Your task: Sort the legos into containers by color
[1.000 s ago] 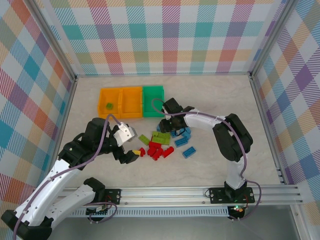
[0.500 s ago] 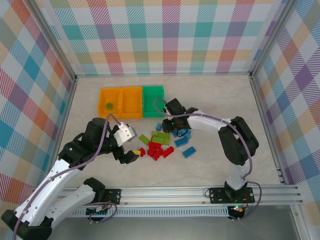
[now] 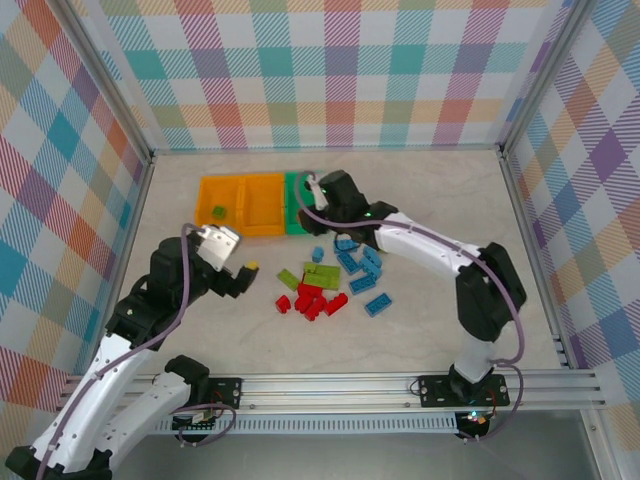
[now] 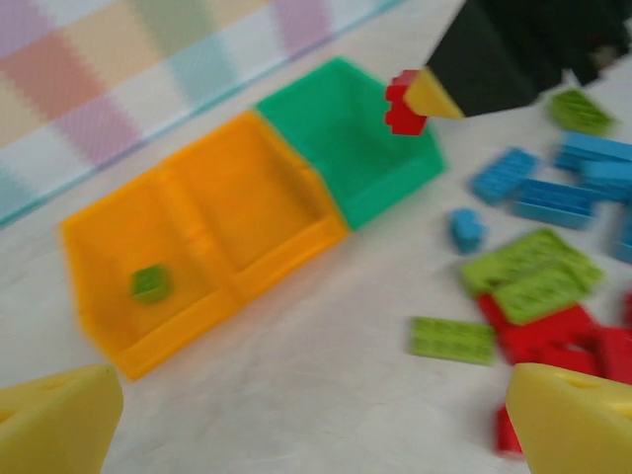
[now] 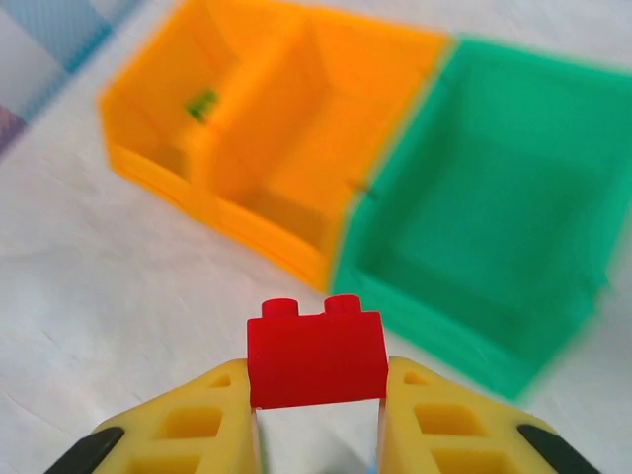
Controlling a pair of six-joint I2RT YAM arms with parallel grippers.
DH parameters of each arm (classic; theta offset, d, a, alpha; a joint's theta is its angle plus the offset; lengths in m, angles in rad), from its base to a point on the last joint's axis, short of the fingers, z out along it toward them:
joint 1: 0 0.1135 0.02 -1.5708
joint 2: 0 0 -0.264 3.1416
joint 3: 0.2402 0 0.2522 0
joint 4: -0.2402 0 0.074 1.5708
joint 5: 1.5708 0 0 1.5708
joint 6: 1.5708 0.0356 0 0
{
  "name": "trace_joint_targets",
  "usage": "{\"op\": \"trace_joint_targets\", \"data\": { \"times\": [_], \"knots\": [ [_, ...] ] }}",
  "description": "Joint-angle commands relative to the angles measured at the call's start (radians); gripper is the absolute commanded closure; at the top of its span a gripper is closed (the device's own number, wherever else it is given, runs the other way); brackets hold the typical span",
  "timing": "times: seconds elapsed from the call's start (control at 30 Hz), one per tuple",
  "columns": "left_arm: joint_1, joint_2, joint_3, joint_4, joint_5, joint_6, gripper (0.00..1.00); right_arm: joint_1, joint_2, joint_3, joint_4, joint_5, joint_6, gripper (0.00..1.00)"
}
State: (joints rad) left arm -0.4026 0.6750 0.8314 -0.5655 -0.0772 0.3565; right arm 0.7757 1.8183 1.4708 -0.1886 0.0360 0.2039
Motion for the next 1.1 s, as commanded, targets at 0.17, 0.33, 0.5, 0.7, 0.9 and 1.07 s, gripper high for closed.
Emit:
{"op": "trace_joint_targets", "data": {
  "times": [0.17,0.33,0.5,0.7,0.9,1.07],
  "knots": [
    [0.047,-0.019,-0.026,0.050,-0.150,-0.074,0.00,0.023,0.351,0.357,0.113,0.004,-0.135,0.74],
    [0.047,-0.028,-0.040,0.059,-0.136,-0.073,0.00,0.022,0.555,0.626,-0.036,0.092,-0.228,0.71],
    [0.047,-0.020,-0.038,0.058,-0.136,-0.065,0.00,0.023,0.583,0.709,-0.126,0.078,-0.240,0.49],
    [0.047,-0.018,-0.045,0.056,-0.095,-0.053,0.00,0.023,0.363,0.461,-0.050,0.063,-0.229,0.47],
    [0.047,-0.026,-0.058,0.063,0.264,0.009,0.00,0.020,-0.042,0.001,0.020,0.070,-0.188,0.44],
    [0.045,0.017,-0.049,0.072,0.541,0.045,0.00,0.019,-0.279,-0.256,-0.099,0.109,-0.144,0.43]
  ]
}}
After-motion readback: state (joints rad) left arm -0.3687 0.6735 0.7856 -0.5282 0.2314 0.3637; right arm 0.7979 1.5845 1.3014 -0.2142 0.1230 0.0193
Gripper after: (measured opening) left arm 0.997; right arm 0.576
